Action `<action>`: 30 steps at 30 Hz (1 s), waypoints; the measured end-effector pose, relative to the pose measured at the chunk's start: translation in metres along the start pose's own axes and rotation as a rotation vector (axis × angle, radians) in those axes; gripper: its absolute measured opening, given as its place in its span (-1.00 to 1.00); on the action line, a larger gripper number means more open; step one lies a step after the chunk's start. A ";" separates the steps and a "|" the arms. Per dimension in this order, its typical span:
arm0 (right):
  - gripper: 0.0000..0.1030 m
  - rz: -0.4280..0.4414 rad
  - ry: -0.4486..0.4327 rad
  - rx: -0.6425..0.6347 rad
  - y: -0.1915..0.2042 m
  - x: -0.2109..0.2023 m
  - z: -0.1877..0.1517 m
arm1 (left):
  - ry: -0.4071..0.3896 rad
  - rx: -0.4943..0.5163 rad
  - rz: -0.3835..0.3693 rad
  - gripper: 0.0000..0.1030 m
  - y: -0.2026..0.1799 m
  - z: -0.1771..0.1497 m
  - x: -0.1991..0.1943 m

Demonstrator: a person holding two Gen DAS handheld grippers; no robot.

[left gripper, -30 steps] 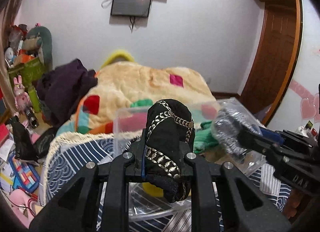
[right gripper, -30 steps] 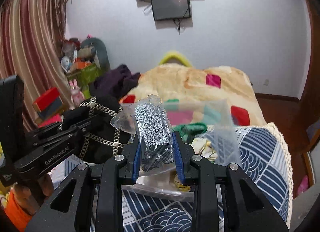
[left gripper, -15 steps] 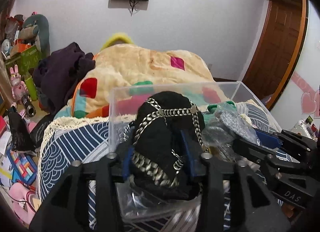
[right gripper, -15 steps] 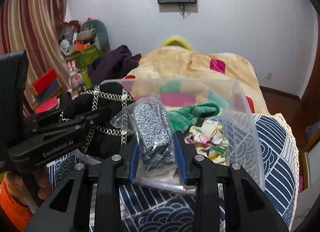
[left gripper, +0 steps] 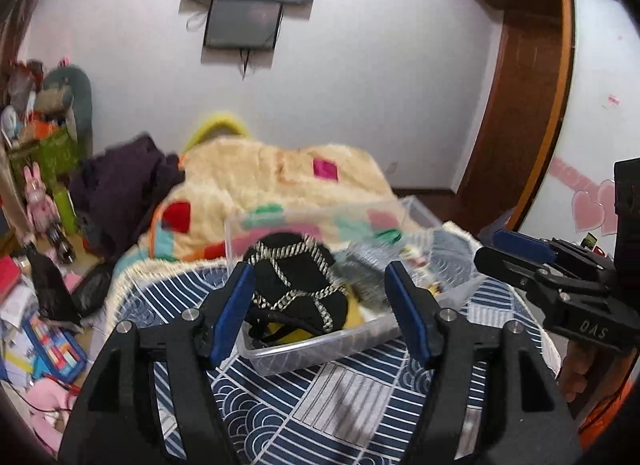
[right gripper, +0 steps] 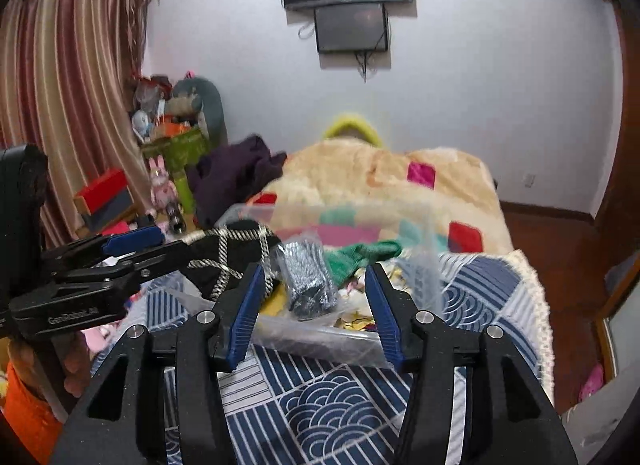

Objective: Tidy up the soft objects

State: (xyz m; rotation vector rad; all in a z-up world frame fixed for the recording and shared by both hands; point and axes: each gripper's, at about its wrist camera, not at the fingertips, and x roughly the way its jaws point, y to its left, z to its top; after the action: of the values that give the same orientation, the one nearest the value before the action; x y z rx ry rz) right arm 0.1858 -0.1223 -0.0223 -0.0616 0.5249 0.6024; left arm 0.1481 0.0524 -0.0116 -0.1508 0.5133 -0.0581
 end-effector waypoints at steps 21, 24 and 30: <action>0.95 -0.013 -0.250 -0.025 0.025 -0.100 -0.024 | -0.248 0.066 0.009 1.00 -0.052 -0.026 -0.121; 0.95 -0.013 -0.251 -0.025 0.026 -0.100 -0.027 | -0.250 0.065 0.013 1.00 -0.054 -0.029 -0.122; 0.95 -0.012 -0.249 -0.025 0.026 -0.102 -0.032 | -0.256 0.073 0.014 1.00 -0.055 -0.031 -0.124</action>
State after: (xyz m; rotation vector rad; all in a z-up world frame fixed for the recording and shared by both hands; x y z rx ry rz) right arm 0.0855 -0.1607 0.0020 -0.0124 0.2754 0.5949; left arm 0.0241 0.0055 0.0301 -0.0818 0.2559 -0.0426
